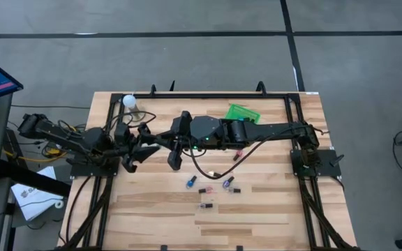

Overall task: Pick & Place Nail Polish
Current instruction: Put the white nail polish into the green bin

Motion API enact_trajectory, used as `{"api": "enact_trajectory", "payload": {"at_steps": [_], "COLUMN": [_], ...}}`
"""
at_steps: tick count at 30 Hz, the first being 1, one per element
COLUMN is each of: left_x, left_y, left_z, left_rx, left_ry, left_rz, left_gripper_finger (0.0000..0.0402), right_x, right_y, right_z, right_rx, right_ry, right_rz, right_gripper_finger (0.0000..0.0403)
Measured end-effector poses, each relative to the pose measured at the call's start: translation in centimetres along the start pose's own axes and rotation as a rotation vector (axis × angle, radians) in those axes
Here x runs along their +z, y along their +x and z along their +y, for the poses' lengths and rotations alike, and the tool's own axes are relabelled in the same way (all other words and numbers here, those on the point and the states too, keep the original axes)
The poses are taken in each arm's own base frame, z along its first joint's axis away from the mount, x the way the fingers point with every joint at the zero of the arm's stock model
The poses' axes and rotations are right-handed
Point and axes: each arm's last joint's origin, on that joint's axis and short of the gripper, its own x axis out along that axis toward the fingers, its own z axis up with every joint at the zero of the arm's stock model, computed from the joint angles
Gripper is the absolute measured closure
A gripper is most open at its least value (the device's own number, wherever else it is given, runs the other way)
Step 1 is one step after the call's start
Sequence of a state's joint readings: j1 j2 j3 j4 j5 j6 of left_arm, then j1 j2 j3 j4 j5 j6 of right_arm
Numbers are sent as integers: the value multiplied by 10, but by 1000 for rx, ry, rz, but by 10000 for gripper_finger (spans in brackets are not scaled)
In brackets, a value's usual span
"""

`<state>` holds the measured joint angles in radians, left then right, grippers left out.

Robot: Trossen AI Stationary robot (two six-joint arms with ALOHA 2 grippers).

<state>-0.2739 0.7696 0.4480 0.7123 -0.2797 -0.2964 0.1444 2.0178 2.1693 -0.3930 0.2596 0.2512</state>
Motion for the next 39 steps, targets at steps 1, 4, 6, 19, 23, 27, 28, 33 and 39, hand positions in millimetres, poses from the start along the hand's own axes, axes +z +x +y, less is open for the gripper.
{"api": "enact_trajectory", "payload": {"at_steps": [1, 4, 6, 19, 23, 27, 28, 33, 39], "left_x": [0, -1, -3, -12, -12, 3, 9, 45, 56], "left_y": [0, 0, 0, -32, -52, -66, -69, -95, -120], "left_z": [0, 0, 1, 15, 23, 22, 21, 18, 19], "left_rx": [0, 4, 11, 218, 313, 279, 266, 146, 25], "left_ry": [-4, -22, -18, -35, -33, -28, -12, 73, 63], "left_rz": [-1, 12, 35, 311, 397, 337, 305, 136, 56], "left_gripper_finger": [201, 163, 145, 157, 198, 264, 284, 385, 399], "right_x": [0, 1, 2, 31, 31, 24, 22, 15, -12], "right_y": [0, 0, -1, -76, -102, -110, -111, -108, -95], "right_z": [0, 0, 0, -6, -16, -25, -27, -37, -74], "right_rx": [0, 0, -1, -177, -310, -387, -396, -431, -506], "right_ry": [1, 3, 4, -64, -82, -98, -99, -123, -131], "right_rz": [-1, -10, -13, 55, 142, 236, 256, 339, 526], "right_gripper_finger": [353, 353, 353, 353, 353, 353, 353, 353, 353]}}
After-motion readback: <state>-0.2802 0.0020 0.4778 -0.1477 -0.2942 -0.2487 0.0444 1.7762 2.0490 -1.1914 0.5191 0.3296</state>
